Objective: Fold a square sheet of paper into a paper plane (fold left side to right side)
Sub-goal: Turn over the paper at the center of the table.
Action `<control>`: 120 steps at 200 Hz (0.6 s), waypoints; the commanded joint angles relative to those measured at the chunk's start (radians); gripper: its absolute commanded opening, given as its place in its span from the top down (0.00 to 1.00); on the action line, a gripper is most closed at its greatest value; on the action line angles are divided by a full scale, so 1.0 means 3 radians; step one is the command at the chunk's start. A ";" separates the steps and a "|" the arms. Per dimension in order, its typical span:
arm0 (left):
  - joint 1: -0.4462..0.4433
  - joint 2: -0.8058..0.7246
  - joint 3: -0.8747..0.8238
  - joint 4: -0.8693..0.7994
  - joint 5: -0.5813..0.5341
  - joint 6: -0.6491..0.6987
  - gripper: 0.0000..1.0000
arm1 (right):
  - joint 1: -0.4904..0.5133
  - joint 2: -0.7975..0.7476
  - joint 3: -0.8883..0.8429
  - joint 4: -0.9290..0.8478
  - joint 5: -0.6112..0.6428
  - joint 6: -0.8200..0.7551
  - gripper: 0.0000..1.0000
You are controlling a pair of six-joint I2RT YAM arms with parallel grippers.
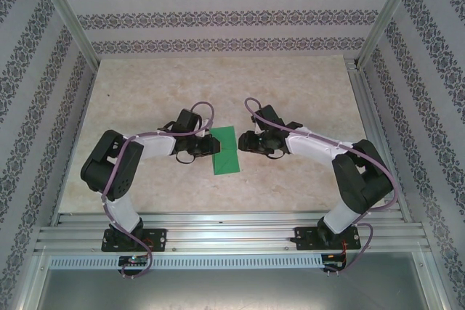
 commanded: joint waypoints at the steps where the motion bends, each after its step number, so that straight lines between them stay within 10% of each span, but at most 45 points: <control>1: -0.0052 0.0014 0.0066 -0.0077 -0.0034 0.0125 0.88 | -0.0037 -0.0079 -0.0072 0.0176 -0.0119 -0.0014 0.53; 120: -0.0061 -0.0395 0.0138 -0.0171 0.0161 0.0007 1.00 | -0.0209 0.0207 -0.0764 0.2192 -0.1141 0.1275 0.52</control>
